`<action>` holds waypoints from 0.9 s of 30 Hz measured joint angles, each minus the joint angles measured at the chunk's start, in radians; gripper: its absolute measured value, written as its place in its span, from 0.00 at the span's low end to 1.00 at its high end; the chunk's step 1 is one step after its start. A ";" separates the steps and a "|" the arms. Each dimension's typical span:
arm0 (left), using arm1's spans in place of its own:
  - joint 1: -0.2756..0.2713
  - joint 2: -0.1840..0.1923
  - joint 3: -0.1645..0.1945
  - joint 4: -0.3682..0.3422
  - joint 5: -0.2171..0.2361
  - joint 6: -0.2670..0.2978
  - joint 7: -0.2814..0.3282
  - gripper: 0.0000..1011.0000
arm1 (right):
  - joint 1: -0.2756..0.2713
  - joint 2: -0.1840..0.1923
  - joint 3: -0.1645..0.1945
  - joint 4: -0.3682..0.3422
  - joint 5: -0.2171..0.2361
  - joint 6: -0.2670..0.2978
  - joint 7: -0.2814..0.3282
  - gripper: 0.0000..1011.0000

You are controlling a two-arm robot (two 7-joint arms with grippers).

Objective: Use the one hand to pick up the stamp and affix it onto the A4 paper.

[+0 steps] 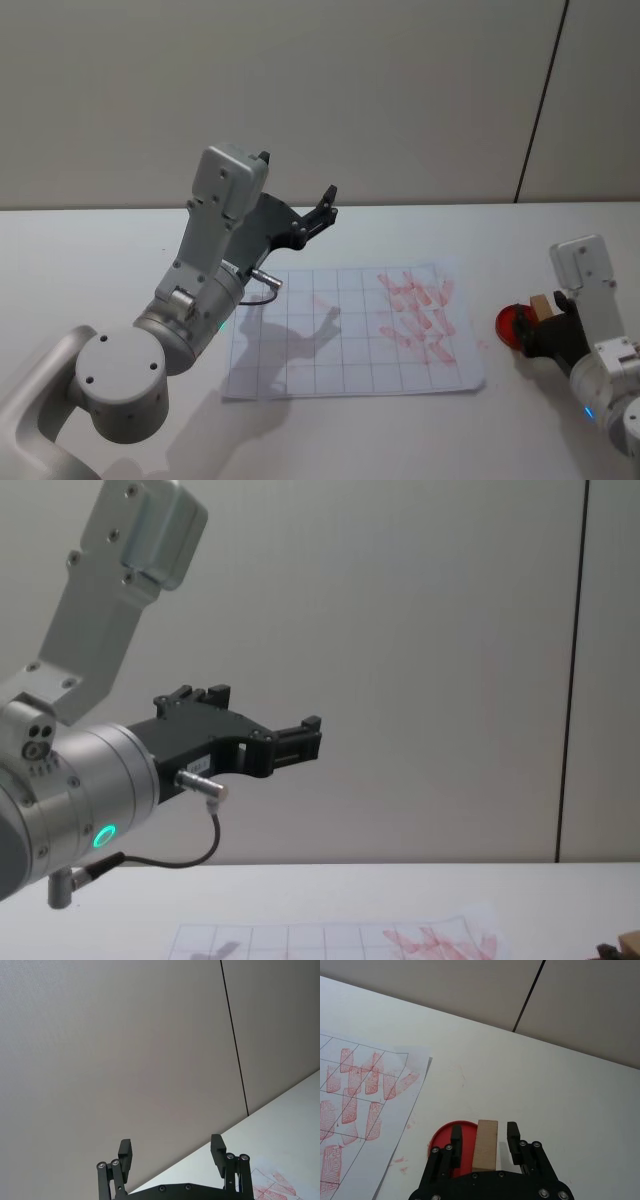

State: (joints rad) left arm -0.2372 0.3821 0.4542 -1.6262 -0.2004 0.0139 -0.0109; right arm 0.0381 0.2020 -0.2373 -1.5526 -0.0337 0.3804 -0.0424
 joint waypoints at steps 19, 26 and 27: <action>0.000 0.000 0.000 0.000 0.000 0.000 0.000 0.99 | 0.004 -0.010 0.007 -0.006 -0.006 -0.010 0.001 0.21; 0.000 0.000 0.000 0.000 0.000 0.000 0.000 0.99 | 0.000 -0.010 0.016 -0.043 0.004 -0.015 -0.008 0.21; 0.000 0.000 0.000 0.000 0.000 0.000 0.000 0.99 | -0.001 -0.010 0.018 -0.053 0.010 -0.018 -0.009 0.21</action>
State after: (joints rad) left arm -0.2371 0.3821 0.4542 -1.6262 -0.2004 0.0139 -0.0110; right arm 0.0366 0.1920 -0.2196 -1.6056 -0.0238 0.3621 -0.0512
